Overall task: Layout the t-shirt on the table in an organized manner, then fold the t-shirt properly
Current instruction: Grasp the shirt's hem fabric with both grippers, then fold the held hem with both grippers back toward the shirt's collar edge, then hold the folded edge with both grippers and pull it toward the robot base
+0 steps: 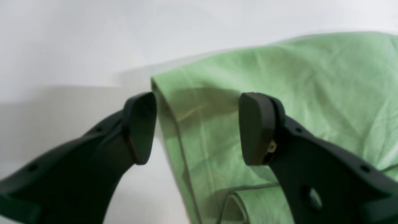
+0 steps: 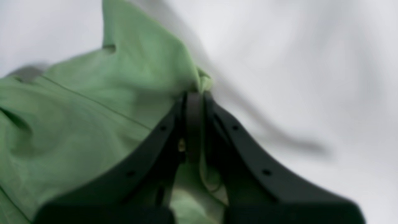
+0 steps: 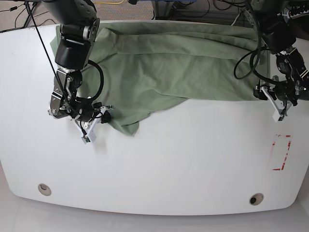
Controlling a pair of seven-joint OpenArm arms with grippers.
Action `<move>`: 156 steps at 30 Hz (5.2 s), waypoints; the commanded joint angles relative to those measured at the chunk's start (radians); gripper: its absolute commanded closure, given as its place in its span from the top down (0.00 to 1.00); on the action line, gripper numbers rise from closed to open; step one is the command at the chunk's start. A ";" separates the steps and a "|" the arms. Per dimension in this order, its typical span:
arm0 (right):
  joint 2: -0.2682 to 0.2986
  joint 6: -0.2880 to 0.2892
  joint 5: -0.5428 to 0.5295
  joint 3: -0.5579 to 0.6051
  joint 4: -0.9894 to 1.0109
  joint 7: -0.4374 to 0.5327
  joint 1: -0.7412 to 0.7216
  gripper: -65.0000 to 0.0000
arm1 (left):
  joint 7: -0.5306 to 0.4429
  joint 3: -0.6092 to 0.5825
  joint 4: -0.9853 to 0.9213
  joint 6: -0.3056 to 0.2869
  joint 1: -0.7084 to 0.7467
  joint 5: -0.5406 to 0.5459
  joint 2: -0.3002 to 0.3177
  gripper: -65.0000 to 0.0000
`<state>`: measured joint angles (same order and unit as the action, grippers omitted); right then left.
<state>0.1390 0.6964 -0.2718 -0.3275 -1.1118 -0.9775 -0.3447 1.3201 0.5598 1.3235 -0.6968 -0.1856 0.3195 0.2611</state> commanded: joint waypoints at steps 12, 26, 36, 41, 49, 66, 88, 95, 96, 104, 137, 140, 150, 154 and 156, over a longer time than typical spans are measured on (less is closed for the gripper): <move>0.009 0.002 -0.017 0.000 -0.020 0.010 -0.027 0.01 | -0.084 -0.102 0.015 -0.001 -0.015 0.003 0.017 0.60; 0.012 0.002 -0.017 0.000 -0.020 0.010 -0.027 0.01 | -0.087 -0.109 -0.045 -0.001 -0.015 -0.076 0.024 0.60; 0.029 0.002 -0.022 -0.002 -0.020 0.010 -0.027 0.01 | -0.087 -0.109 -0.065 -0.001 -0.013 -0.087 0.024 0.36; 0.030 0.002 -0.022 -0.002 -0.020 0.010 -0.029 0.01 | -0.087 -0.109 -0.062 -0.001 -0.013 -0.087 0.020 0.08; 0.032 0.002 -0.017 -0.002 -0.110 -0.001 -0.021 0.00 | -0.086 -0.106 -0.015 -0.001 -0.018 -0.084 0.017 0.04; 0.066 0.002 -0.022 -0.002 -0.371 -0.120 0.028 0.00 | -0.029 -0.103 0.169 -0.001 -0.005 -0.082 -0.006 0.04; 0.109 0.002 -0.024 -0.002 -0.727 -0.197 0.207 0.00 | -0.015 -0.102 0.325 -0.001 0.120 -0.043 -0.004 0.04; 0.104 0.002 -0.024 -0.002 -0.836 -0.197 0.315 0.01 | -0.015 -0.102 0.331 -0.001 0.168 -0.012 0.000 0.04; 0.104 0.002 -0.024 -0.002 -0.851 -0.197 0.333 0.01 | -0.017 -0.102 0.331 -0.001 0.174 -0.013 0.000 0.04; 0.103 0.002 -0.024 -0.003 -0.882 -0.197 0.405 0.01 | -0.018 -0.102 0.331 -0.001 0.197 -0.015 0.000 0.04; 0.072 0.002 -0.024 -0.005 -0.879 -0.195 0.407 0.00 | -0.115 -0.054 -0.060 -0.001 -0.074 -0.015 -0.004 0.59; 0.069 0.002 -0.024 -0.006 -0.879 -0.195 0.407 0.00 | -0.127 -0.056 -0.101 -0.001 -0.076 -0.016 -0.004 0.59; 0.067 0.002 -0.024 -0.006 -0.879 -0.195 0.407 0.00 | -0.178 -0.090 -0.164 -0.001 -0.074 -0.015 -0.003 0.58; 0.066 0.002 -0.024 -0.006 -0.879 -0.195 0.407 0.00 | -0.167 -0.094 -0.141 -0.001 -0.067 -0.012 -0.001 0.52; 0.066 0.002 -0.024 -0.006 -0.879 -0.195 0.407 0.00 | -0.158 -0.093 -0.134 -0.001 -0.067 -0.012 -0.001 0.40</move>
<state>0.1963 0.6994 -0.2890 -0.3290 -1.9736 -1.1900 0.0784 1.1332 0.4664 1.1755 -0.6971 -0.2455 0.3119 0.2520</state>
